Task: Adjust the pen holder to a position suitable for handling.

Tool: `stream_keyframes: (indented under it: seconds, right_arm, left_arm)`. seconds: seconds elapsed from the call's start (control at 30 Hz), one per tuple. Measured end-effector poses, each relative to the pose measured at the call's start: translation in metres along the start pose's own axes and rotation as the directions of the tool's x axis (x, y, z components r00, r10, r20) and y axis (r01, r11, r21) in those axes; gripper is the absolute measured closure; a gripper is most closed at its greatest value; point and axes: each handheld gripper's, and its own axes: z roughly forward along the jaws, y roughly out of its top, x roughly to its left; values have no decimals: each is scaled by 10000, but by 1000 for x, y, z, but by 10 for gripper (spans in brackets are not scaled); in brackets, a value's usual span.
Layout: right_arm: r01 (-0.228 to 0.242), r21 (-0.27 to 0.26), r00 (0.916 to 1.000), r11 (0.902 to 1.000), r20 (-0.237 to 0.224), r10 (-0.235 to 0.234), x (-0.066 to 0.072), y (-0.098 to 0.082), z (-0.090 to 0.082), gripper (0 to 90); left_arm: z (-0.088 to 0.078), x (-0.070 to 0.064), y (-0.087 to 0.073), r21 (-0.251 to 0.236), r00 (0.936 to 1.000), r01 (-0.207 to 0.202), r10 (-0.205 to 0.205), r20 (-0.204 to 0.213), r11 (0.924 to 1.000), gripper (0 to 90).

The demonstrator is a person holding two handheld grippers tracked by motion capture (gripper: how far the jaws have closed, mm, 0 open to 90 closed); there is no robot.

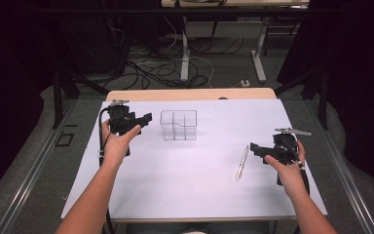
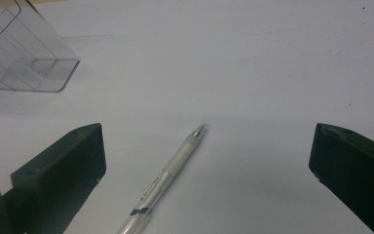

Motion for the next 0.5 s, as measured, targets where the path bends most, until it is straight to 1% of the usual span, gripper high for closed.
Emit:
stream_keyframes:
  seconds: [0.03, 0.07, 0.1, 0.13, 0.17, 0.2, 0.23, 0.27, 0.3, 0.33, 0.37, 0.4, 0.43, 0.47, 0.5]
  right_arm:
    - [-39, 26, 10000, 10000, -17, 39, 1, 1, 0, 0]
    - [39, 36, 10000, 10000, 26, -40, 1, 2, 0, 4]
    - [-24, 22, 10000, 10000, 55, 24, 2, 4, -1, 10]
    - [-121, 87, 9999, 9999, 34, 121, 4, 5, -1, 11]
    - [-89, 55, 9999, 9999, 68, 89, 4, 7, -1, 12]
    - [-195, 77, 9997, 9998, 115, 194, 6, 8, -2, 15]
    - [-161, 58, 9998, 9999, 125, 160, 5, 9, -2, 31]
    - [-383, 149, 9992, 9992, 110, 382, 7, 11, -2, 70]
    - [-425, 206, 9990, 9989, 124, 423, 7, 12, -2, 93]
    - [-604, 346, 9982, 9976, 87, 601, 8, 14, -3, 92]
    - [-502, 304, 9986, 9983, 179, 497, 8, 15, -2, 92]
    - [-664, 315, 9977, 9973, 161, 660, 9, 17, -2, 92]
    - [-577, 300, 9982, 9979, 196, 571, 8, 18, -2, 92]
    - [-706, 349, 9973, 9969, 245, 697, 9, 20, -2, 93]
    - [-692, 367, 9973, 9969, 251, 683, 9, 21, -1, 93]
  left_arm:
    - [-2, 2, -1, -3, 10000, 31, -31, -28, 10000, 275]
    - [-4, 5, -3, -106, 9999, 48, -49, -111, 9999, 274]
    - [-6, 7, -4, -62, 9999, 68, -69, -110, 10000, 272]
    - [-7, 9, -5, -207, 9998, 114, -118, -174, 9997, 269]
    - [-8, 11, -6, -192, 9997, 128, -132, -191, 9997, 264]
    - [-9, 13, -8, -284, 9995, 178, -186, -271, 9994, 253]
    - [-10, 15, -10, -357, 9993, 238, -248, -276, 9991, 233]
    - [-10, 16, -11, -429, 9993, 289, -299, -227, 9987, 215]
    - [-11, 19, -13, -400, 9992, 344, -352, -210, 9986, 196]
    - [-11, 20, -14, -432, 9990, 369, -379, -235, 9984, 178]
    - [-11, 21, -16, -473, 9989, 389, -401, -237, 9981, 166]
    - [-11, 23, -17, -456, 9989, 380, -392, -274, 9982, 162]
    - [-11, 23, -18, -543, 9985, 363, -385, -400, 9979, 159]
    - [-12, 24, -19, -464, 9984, 265, -288, -483, 9986, 159]
    - [-12, 24, -20, -460, 9982, 267, -291, -524, 9986, 155]
